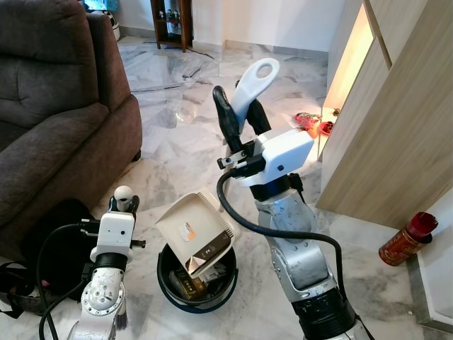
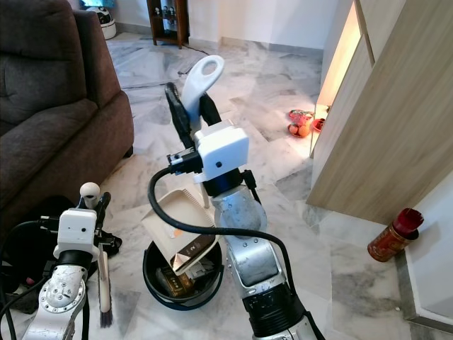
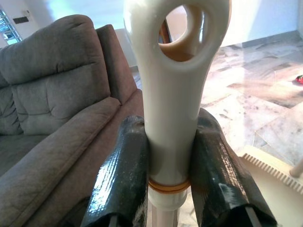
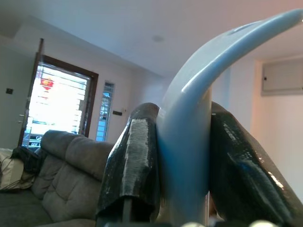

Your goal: Sweep floor

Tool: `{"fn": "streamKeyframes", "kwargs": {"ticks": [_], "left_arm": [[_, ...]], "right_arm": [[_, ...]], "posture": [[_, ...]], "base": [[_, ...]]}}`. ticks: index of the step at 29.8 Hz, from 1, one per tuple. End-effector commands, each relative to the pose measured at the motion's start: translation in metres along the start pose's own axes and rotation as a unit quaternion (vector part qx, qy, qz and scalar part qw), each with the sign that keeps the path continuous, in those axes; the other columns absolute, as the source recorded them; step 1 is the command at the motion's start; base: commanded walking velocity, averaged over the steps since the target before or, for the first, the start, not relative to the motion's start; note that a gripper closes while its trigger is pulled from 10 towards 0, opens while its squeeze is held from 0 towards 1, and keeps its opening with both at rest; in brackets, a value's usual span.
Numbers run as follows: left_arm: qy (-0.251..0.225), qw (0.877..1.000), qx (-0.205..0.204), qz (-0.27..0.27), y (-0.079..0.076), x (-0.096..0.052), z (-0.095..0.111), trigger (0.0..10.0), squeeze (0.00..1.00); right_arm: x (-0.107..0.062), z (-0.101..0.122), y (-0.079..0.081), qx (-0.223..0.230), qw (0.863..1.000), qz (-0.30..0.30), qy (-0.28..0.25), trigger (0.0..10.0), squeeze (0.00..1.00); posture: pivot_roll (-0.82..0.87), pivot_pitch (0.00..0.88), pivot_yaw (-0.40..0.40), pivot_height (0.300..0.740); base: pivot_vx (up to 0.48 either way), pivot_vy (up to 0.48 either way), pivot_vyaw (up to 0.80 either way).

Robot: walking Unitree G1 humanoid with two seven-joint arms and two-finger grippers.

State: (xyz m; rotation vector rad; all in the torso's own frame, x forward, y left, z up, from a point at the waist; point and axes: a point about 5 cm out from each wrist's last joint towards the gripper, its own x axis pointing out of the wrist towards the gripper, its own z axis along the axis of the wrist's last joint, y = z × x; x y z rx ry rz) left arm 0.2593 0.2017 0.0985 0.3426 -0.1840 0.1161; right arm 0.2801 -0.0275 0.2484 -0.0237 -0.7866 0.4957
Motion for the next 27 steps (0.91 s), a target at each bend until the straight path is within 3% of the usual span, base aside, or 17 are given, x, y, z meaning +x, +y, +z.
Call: {"fn": "streamKeyframes", "kwargs": {"ticks": [1,12,27], "left_arm": [[-0.019,1.0,0.006,0.0,0.002,0.002,0.005,10.0,0.0],[-0.019,1.0,0.006,0.001,0.002,0.003,0.005,10.0,0.0],[-0.02,1.0,0.007,0.002,0.003,0.003,0.005,10.0,0.0]], "right_arm": [[0.006,0.026,0.005,-0.025,0.997,0.014,-0.074,10.0,0.0],[0.003,0.034,0.025,-0.06,0.989,0.088,-0.101,10.0,0.0],[0.002,0.037,0.033,-0.033,0.988,0.11,-0.102,10.0,0.0]], "posture": [[0.17,0.056,-0.019,0.74],[0.17,0.061,-0.018,0.74],[0.18,0.054,-0.018,0.74]], "base": [[0.0,0.0,0.0],[0.0,0.0,0.0],[0.0,0.0,0.0]]}}
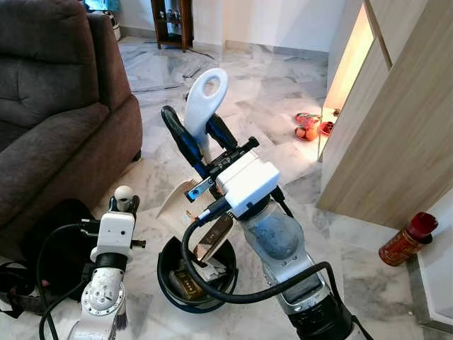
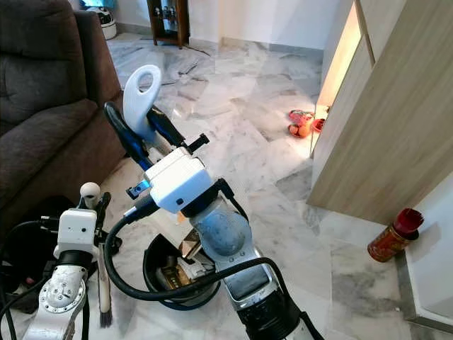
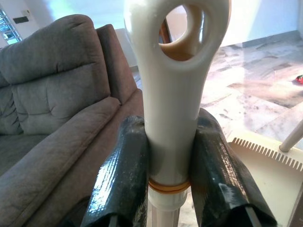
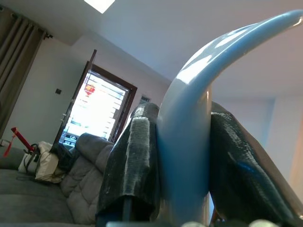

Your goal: Sweep floor

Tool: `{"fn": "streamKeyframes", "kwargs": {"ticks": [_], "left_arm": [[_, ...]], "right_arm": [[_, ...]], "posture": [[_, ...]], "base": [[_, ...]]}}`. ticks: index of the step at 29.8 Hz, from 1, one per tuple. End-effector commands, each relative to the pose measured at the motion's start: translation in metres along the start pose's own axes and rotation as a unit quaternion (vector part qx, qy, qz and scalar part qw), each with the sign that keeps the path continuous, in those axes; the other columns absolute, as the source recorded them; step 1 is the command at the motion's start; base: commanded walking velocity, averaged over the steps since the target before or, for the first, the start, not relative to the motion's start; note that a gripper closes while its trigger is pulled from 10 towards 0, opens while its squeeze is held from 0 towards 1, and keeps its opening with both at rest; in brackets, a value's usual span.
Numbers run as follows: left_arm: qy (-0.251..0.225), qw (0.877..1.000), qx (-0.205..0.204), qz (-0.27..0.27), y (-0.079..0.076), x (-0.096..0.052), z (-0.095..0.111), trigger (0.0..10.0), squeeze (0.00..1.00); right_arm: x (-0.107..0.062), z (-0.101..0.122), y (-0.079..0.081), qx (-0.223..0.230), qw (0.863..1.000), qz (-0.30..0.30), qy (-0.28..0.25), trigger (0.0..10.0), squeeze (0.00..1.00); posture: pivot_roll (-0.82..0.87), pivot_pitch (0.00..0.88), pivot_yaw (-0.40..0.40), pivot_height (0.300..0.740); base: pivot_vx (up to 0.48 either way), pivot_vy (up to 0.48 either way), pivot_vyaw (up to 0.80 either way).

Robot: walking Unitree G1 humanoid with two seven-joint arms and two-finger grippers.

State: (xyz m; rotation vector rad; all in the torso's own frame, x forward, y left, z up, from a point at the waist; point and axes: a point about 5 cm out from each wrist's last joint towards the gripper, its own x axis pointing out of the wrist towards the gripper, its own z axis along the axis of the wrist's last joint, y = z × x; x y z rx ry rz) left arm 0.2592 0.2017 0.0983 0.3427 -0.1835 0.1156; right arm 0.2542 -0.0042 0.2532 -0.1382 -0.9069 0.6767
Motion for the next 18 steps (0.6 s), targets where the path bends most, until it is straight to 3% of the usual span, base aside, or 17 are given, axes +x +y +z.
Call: {"fn": "streamKeyframes", "kwargs": {"ticks": [1,4,7,18], "left_arm": [[-0.02,1.0,0.007,0.002,0.0035,0.0031,0.0054,10.0,0.0],[-0.021,1.0,0.008,0.003,0.004,0.0035,0.0057,10.0,0.0],[-0.021,1.0,0.008,0.003,0.004,0.0036,0.0058,10.0,0.0],[-0.021,1.0,0.007,0.003,0.0036,0.0034,0.0061,10.0,0.0]], "right_arm": [[0.0067,0.0192,-0.0006,-0.004,0.999,0.001,-0.049,10.0,0.0],[0.0067,0.0188,-0.0014,0.004,0.999,-0.004,-0.047,10.0,0.0],[0.0066,0.0214,-0.0037,-0.028,0.998,-0.006,-0.056,10.0,0.0],[0.0066,0.0214,-0.0025,-0.041,0.998,0.007,-0.056,10.0,0.0]], "posture": [[0.18,0.054,-0.018,0.74],[0.18,0.055,-0.019,0.74],[0.18,0.055,-0.019,0.74],[0.18,0.055,-0.02,0.74]], "base": [[0.0,0.0,0.0],[0.0,0.0,0.0],[0.0,0.0,0.0],[0.0,0.0,0.0]]}}
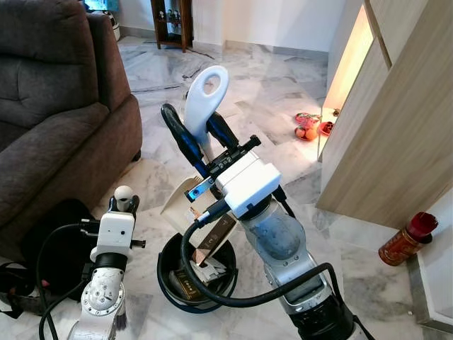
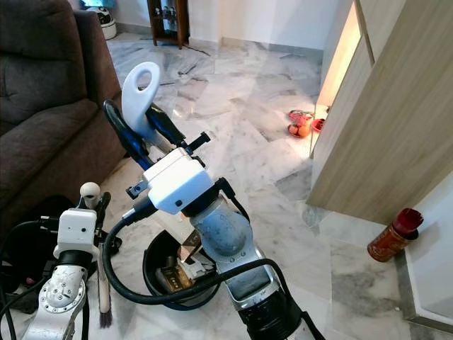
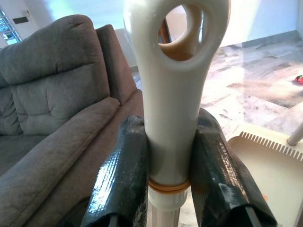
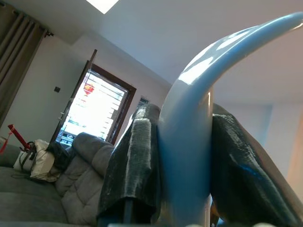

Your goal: Sweep floor

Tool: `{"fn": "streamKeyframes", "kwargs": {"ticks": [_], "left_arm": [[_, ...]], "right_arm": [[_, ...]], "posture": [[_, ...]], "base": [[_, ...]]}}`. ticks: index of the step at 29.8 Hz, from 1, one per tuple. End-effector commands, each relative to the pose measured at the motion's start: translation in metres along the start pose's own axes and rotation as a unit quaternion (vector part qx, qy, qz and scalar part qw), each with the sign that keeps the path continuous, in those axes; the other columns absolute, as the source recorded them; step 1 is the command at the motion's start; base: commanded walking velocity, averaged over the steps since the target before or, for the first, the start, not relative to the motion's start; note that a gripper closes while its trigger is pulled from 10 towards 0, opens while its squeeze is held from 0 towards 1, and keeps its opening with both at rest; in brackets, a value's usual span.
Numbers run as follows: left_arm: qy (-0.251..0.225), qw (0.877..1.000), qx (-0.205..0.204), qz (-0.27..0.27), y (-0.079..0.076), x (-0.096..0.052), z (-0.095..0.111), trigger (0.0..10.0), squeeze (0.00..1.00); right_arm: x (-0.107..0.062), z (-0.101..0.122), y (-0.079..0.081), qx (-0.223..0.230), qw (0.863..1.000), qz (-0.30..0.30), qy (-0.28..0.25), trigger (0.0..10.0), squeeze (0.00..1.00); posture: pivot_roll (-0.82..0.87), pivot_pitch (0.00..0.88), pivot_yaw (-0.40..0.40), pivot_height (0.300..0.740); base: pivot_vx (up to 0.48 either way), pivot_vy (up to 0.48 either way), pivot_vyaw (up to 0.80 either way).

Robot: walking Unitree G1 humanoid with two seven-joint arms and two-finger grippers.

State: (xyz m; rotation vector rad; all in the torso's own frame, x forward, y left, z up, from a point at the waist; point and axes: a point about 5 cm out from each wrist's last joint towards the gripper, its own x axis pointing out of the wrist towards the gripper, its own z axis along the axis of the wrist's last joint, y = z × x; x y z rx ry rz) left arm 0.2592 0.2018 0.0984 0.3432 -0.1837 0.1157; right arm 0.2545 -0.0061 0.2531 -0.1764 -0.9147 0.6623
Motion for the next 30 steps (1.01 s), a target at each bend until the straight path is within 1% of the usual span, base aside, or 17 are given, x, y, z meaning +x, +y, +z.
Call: {"fn": "streamKeyframes", "kwargs": {"ticks": [1,13,17,20,21,22,24,25,27,29,30], "left_arm": [[-0.021,1.0,0.006,0.003,0.003,0.003,0.006,10.0,0.0],[-0.021,1.0,0.006,0.004,0.003,0.004,0.006,10.0,0.0],[-0.021,1.0,0.006,0.004,0.002,0.004,0.006,10.0,0.0],[-0.021,1.0,0.004,0.005,0.002,0.005,0.007,10.0,0.0],[-0.022,1.0,0.004,0.005,0.001,0.005,0.007,10.0,0.0],[-0.022,1.0,0.004,0.005,0.001,0.005,0.007,10.0,0.0],[-0.022,1.0,0.004,0.005,0.001,0.005,0.007,10.0,0.0],[-0.022,1.0,0.004,0.005,0.001,0.005,0.007,10.0,0.0],[-0.024,1.0,0.003,0.006,0.002,0.005,0.008,10.0,0.0],[-0.028,1.0,0.002,0.006,0.002,0.006,0.01,10.0,0.0],[-0.034,0.999,0.0,0.006,0.001,0.007,0.013,10.0,0.0]], "right_arm": [[0.007,0.021,-0.002,-0.021,0.998,0.002,-0.058,10.0,0.0],[0.007,0.02,0.0,-0.051,0.997,0.014,-0.057,10.0,0.0],[0.007,0.019,-0.005,-0.067,0.996,0.003,-0.053,10.0,0.0],[0.008,0.015,-0.018,-0.113,0.992,-0.034,-0.038,10.0,0.0],[0.007,0.011,-0.028,-0.142,0.988,-0.055,-0.024,10.0,0.0],[0.007,0.011,-0.028,-0.142,0.988,-0.055,-0.024,10.0,0.0],[0.003,0.003,-0.049,-0.19,0.976,-0.104,0.011,10.0,0.0],[0.003,0.003,-0.049,-0.19,0.976,-0.104,0.011,10.0,0.0],[-0.007,-0.004,-0.075,-0.234,0.958,-0.157,0.046,10.0,0.0],[-0.018,-0.01,-0.092,-0.262,0.943,-0.193,0.073,10.0,0.0],[-0.026,-0.016,-0.1,-0.266,0.935,-0.216,0.095,10.0,0.0]], "posture": [[0.18,0.055,-0.021,0.74],[0.17,0.059,-0.024,0.74],[0.17,0.062,-0.025,0.74],[0.17,0.068,-0.027,0.74],[0.17,0.067,-0.026,0.74],[0.17,0.067,-0.026,0.74],[0.16,0.067,-0.026,0.74],[0.16,0.067,-0.026,0.74],[0.16,0.066,-0.026,0.74],[0.15,0.066,-0.026,0.74],[0.15,0.071,-0.025,0.74]], "base": [[0.0,0.0,0.0],[0.0,0.0,0.0],[0.0,0.0,0.0],[0.0,0.0,0.0],[0.0,0.0,0.0],[0.0,0.0,0.0],[0.0,0.0,0.0],[0.0,0.0,0.0],[0.0,0.0,0.0],[0.0,0.0,0.0],[0.0,0.0,0.0]]}}
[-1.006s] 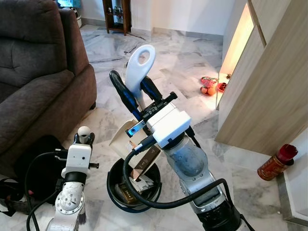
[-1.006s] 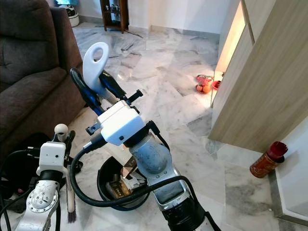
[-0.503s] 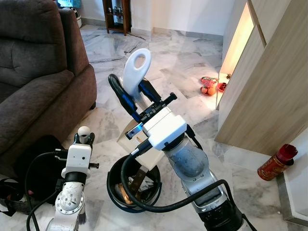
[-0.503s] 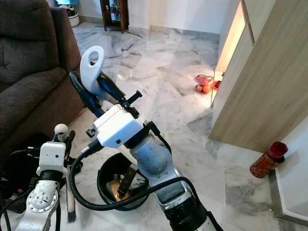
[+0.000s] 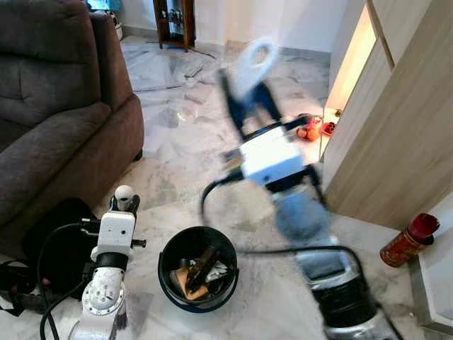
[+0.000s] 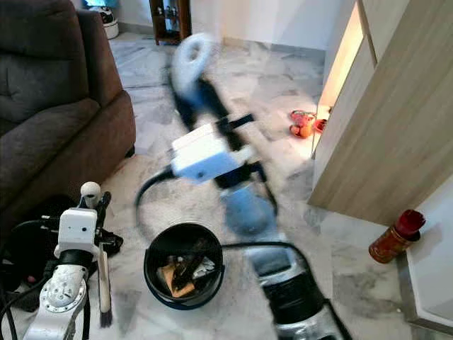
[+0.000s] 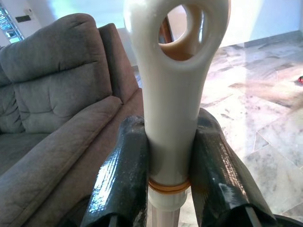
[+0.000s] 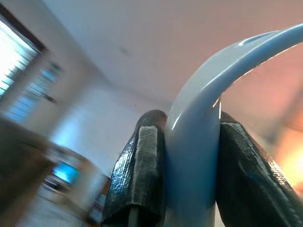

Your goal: Sweep floor

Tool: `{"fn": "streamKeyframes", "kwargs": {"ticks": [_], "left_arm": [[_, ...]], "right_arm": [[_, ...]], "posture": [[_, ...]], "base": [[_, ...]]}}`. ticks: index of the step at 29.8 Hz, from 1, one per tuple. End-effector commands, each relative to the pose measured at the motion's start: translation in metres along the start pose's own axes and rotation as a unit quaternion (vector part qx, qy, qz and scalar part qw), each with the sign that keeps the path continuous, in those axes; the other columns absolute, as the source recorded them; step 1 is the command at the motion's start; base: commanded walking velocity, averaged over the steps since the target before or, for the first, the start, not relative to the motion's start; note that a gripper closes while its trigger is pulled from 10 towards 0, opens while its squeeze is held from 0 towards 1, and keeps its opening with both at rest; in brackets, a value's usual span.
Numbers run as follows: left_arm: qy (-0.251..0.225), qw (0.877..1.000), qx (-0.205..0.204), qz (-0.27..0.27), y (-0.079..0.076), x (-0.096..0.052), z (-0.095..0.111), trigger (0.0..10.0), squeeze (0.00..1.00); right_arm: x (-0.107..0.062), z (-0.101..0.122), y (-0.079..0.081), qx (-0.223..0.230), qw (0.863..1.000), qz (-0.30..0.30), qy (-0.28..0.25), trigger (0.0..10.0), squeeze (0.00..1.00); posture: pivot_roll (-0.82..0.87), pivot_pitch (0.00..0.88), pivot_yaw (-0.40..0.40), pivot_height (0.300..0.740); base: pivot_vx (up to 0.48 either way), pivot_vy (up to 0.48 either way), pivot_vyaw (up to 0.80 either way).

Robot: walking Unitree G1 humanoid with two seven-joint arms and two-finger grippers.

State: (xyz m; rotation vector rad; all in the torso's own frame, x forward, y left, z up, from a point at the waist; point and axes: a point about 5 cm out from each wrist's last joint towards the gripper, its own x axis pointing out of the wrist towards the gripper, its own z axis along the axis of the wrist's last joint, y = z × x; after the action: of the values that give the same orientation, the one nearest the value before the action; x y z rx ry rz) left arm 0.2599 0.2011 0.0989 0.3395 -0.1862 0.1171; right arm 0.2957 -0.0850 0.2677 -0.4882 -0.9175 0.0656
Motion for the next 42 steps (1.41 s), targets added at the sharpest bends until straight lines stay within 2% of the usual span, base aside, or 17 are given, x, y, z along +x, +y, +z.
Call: {"fn": "streamKeyframes", "kwargs": {"ticks": [1,4,7,9,10,11,13,15,16,18,20,21,22,23,26,30,42], "left_arm": [[-0.037,0.999,0.0,0.005,0.002,0.007,0.015,10.0,0.0],[-0.039,0.999,-0.001,0.005,0.002,0.008,0.017,10.0,0.0],[-0.04,0.999,-0.002,0.003,0.001,0.008,0.017,10.0,0.0],[-0.038,0.999,-0.005,-0.003,-0.002,0.007,0.016,10.0,0.0],[-0.038,0.999,-0.005,-0.003,-0.002,0.007,0.016,10.0,0.0],[-0.036,0.999,-0.007,-0.005,-0.003,0.006,0.016,10.0,0.0],[-0.036,0.999,-0.007,-0.005,-0.003,0.006,0.016,10.0,0.0],[-0.031,0.999,-0.013,-0.008,-0.005,0.004,0.014,10.0,0.0],[-0.031,0.999,-0.013,-0.008,-0.005,0.004,0.014,10.0,0.0],[-0.025,0.999,-0.018,-0.011,-0.007,0.001,0.012,10.0,0.0],[-0.025,0.999,-0.018,-0.011,-0.007,0.001,0.012,10.0,0.0],[-0.019,0.999,-0.021,-0.019,-0.01,0.0,0.009,10.0,0.0],[-0.017,0.999,-0.022,-0.021,-0.011,0.0,0.008,10.0,0.0],[-0.017,0.999,-0.022,-0.021,-0.011,0.0,0.008,10.0,0.0],[-0.002,0.999,-0.015,-0.033,-0.015,-0.006,0.002,10.0,0.0],[0.009,0.999,-0.014,-0.032,-0.012,-0.01,-0.004,10.0,0.0],[0.015,0.999,-0.016,-0.03,-0.011,-0.015,-0.007,10.0,0.0]], "right_arm": [[-0.005,-0.017,-0.015,-0.023,0.998,-0.043,0.041,10.0,0.0],[-0.008,-0.021,-0.017,-0.024,0.997,-0.049,0.051,10.0,0.0],[-0.019,-0.035,-0.015,-0.035,0.995,-0.043,0.077,10.0,0.0],[-0.043,-0.059,-0.009,-0.05,0.99,-0.029,0.129,10.0,0.0],[-0.043,-0.059,-0.009,-0.05,0.99,-0.029,0.129,10.0,0.0],[-0.057,-0.073,-0.004,-0.046,0.985,-0.018,0.164,10.0,0.0],[-0.057,-0.073,-0.004,-0.046,0.985,-0.018,0.164,10.0,0.0],[-0.086,-0.098,0.006,-0.027,0.971,0.014,0.237,10.0,0.0],[-0.086,-0.098,0.006,-0.027,0.971,0.014,0.237,10.0,0.0],[-0.107,-0.114,0.01,-0.018,0.958,0.017,0.285,10.0,0.0],[-0.107,-0.114,0.01,-0.018,0.958,0.017,0.285,10.0,0.0],[-0.123,-0.128,0.008,0.013,0.94,-0.016,0.34,10.0,0.0],[-0.127,-0.131,0.007,0.029,0.933,-0.03,0.356,10.0,0.0],[-0.127,-0.131,0.007,0.029,0.933,-0.03,0.356,10.0,0.0],[-0.134,-0.14,0.003,0.078,0.916,-0.07,0.387,10.0,0.0],[-0.139,-0.144,0.002,0.097,0.908,-0.082,0.4,10.0,0.0],[-0.144,-0.15,0.004,0.121,0.906,-0.076,0.398,10.0,0.0]], "posture": [[0.15,0.071,-0.025,0.74],[0.15,0.071,-0.025,0.74],[0.15,0.074,-0.023,0.74],[0.15,0.077,-0.025,0.74],[0.15,0.077,-0.025,0.74],[0.15,0.079,-0.026,0.74],[0.15,0.079,-0.026,0.74],[0.14,0.079,-0.03,0.74],[0.14,0.079,-0.03,0.74],[0.13,0.074,-0.027,0.74],[0.13,0.074,-0.027,0.74],[0.14,0.074,-0.03,0.74],[0.14,0.074,-0.03,0.74],[0.14,0.074,-0.03,0.74],[0.16,0.051,-0.035,0.74],[0.17,0.035,-0.04,0.74],[0.17,0.003,-0.041,0.74]], "base": [[0.0,0.0,0.0],[0.0,0.0,0.0],[0.0,0.0,0.0],[0.0,0.0,0.0],[0.0,0.0,0.0],[0.0,0.0,0.0],[0.0,0.0,0.0],[0.0,0.0,0.0],[0.0,0.0,0.0],[0.0,0.0,0.0],[0.0,0.0,0.0],[0.0,0.0,0.0],[0.0,0.0,0.0],[0.0,0.0,0.0],[0.0,0.0,0.0],[0.0,0.0,0.0],[0.0,0.0,0.0]]}}
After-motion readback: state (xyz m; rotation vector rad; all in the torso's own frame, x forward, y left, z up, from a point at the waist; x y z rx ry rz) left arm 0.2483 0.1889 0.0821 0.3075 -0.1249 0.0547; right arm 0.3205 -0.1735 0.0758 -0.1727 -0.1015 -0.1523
